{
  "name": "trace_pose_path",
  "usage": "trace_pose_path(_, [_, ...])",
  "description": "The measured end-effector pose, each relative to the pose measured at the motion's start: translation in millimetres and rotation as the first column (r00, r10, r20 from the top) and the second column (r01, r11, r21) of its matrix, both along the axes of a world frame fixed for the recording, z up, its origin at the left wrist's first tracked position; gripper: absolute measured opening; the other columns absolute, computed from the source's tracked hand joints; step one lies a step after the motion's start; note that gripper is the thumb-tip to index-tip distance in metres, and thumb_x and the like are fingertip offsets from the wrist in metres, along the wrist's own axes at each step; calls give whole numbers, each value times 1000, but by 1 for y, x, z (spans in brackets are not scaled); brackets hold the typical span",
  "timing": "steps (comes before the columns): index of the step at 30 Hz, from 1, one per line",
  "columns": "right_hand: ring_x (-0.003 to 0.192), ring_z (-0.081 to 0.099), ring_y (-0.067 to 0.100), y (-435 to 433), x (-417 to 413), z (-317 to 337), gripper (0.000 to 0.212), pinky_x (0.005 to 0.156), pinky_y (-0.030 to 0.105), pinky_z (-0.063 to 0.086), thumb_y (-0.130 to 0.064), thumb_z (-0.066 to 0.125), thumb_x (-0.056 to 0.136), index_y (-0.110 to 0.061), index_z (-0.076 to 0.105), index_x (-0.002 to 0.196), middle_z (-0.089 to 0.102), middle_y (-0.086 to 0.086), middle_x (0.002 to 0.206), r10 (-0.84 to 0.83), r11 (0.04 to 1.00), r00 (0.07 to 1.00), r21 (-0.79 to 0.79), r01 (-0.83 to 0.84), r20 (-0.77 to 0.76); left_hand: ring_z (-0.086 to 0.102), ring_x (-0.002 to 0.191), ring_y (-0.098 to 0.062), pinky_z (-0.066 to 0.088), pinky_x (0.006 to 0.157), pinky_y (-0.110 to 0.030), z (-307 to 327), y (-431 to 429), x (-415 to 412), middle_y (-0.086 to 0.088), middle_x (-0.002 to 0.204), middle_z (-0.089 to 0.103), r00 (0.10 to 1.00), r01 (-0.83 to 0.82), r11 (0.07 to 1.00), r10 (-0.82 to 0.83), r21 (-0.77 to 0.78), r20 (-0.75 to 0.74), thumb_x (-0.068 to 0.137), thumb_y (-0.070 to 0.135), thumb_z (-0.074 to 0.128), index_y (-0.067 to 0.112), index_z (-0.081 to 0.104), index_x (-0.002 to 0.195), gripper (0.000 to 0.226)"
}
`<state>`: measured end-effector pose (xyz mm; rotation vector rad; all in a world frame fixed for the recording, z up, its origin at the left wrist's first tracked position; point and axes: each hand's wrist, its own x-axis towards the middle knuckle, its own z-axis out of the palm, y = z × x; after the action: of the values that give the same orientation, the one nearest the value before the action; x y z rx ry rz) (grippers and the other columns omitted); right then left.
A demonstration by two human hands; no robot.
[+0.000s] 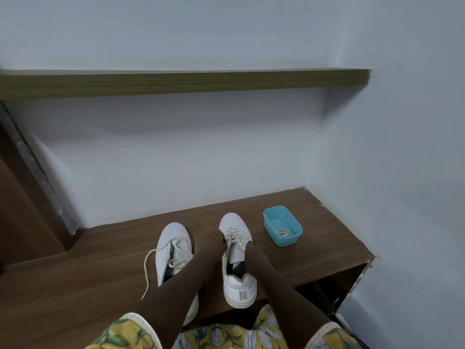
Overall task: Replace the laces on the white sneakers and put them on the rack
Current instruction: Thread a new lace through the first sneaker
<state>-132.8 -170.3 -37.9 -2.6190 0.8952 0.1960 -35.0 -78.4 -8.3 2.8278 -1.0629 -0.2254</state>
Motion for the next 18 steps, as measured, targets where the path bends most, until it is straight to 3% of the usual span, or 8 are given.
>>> trace_pose_path(6, [131, 41, 25, -3, 1, 2, 45, 105, 29, 35, -15, 34, 102, 1, 26, 142, 37, 17, 144, 39, 999, 999, -26, -40, -16, 61, 108, -21, 47, 82, -26, 13, 14, 1, -4, 117, 62, 990, -6, 983, -20, 184, 140, 94, 12, 46, 11, 62, 113, 24])
trace_pose_path(10, [130, 43, 25, -3, 0, 3, 42, 105, 28, 36, -15, 35, 101, 2, 30, 140, 39, 18, 143, 57, 997, 998, -45, -58, -20, 60, 112, -22, 49, 85, -31, 10, 25, 10, -5, 122, 60, 995, -59, 954, 32, 294, 97, 94, 12, 49, 10, 60, 119, 27])
trace_pose_path(14, [130, 42, 26, -4, -1, 1, 44, 105, 29, 35, -14, 32, 102, 4, 25, 142, 37, 18, 144, 77, 994, 997, -74, -77, -14, 58, 114, -22, 48, 84, -30, 8, 19, 9, -5, 122, 59, 998, 41, 944, -52, 327, 26, 91, 9, 54, 8, 60, 118, 28])
trace_pose_path(16, [131, 41, 26, -4, -1, 2, 46, 105, 29, 35, -14, 33, 102, 4, 24, 143, 36, 18, 145, 72, 994, 997, -79, -74, -21, 57, 115, -24, 47, 89, -32, 4, 13, 9, -8, 121, 60, 993, 113, 931, -91, 346, -81, 88, 12, 60, 4, 63, 112, 25])
trace_pose_path(18, [133, 39, 26, -4, -1, 4, 46, 106, 29, 33, -14, 33, 102, 3, 23, 143, 35, 19, 145, 70, 994, 997, -76, -72, -26, 58, 108, -26, 45, 89, -31, 0, 9, 11, -13, 116, 63, 987, 136, 939, -99, 317, -131, 91, 14, 53, 2, 62, 85, 17])
